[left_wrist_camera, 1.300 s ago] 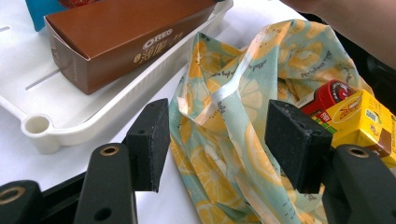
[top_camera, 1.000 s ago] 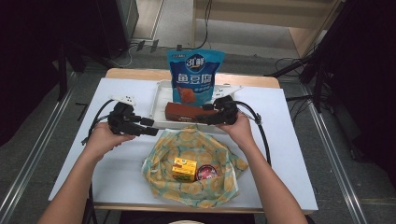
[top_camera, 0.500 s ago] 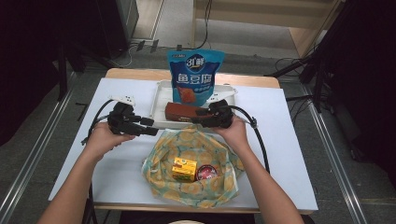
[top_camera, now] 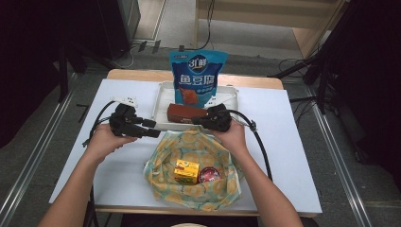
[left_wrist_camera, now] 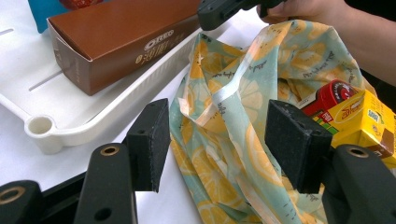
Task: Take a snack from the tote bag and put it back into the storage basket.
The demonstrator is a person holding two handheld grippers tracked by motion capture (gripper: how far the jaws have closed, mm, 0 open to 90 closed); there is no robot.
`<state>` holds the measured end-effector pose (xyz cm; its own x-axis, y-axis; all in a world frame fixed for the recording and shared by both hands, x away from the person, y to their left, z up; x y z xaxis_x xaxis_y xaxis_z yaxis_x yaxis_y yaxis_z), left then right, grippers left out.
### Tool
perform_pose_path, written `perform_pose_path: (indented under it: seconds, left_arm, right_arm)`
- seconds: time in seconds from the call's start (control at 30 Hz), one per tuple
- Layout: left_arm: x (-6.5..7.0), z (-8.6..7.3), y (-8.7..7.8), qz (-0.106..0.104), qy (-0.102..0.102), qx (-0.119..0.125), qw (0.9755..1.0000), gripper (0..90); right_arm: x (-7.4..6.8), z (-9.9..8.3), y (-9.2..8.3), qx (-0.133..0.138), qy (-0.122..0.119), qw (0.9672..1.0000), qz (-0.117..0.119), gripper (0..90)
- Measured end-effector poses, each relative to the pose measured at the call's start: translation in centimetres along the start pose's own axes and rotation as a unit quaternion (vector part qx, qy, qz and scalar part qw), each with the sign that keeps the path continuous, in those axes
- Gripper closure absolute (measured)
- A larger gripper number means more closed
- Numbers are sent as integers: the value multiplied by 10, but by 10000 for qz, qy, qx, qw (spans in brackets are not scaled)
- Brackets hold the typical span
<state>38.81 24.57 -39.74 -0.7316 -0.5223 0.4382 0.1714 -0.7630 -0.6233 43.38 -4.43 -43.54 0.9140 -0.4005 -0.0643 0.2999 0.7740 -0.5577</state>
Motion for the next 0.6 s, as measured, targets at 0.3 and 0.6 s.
perform_pose_path:
  seconds: [0.3, 0.6]
  left_arm:
    - [0, 0, 1, 4, 13, -37, 10000, 409]
    - [0, -1, 0, 17, 23, -37, 10000, 410]
  right_arm:
    - [1, -5, 13, -240, 35, 9997, -90, 900]
    - [14, -6, 26, -470, 240, 9983, -263, 900]
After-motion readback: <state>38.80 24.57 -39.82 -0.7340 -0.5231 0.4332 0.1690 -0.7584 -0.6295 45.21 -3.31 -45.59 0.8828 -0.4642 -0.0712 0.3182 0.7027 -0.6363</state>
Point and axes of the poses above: each handheld gripper's, and its own axes: y roughly forward along the jaws, z roughly out of its top, x roughly to its right, the point moved 2 cm from there along y, roughly forward along the jaws, and after that the axes turned 7 degrees about -y, right-handed, at the moved point
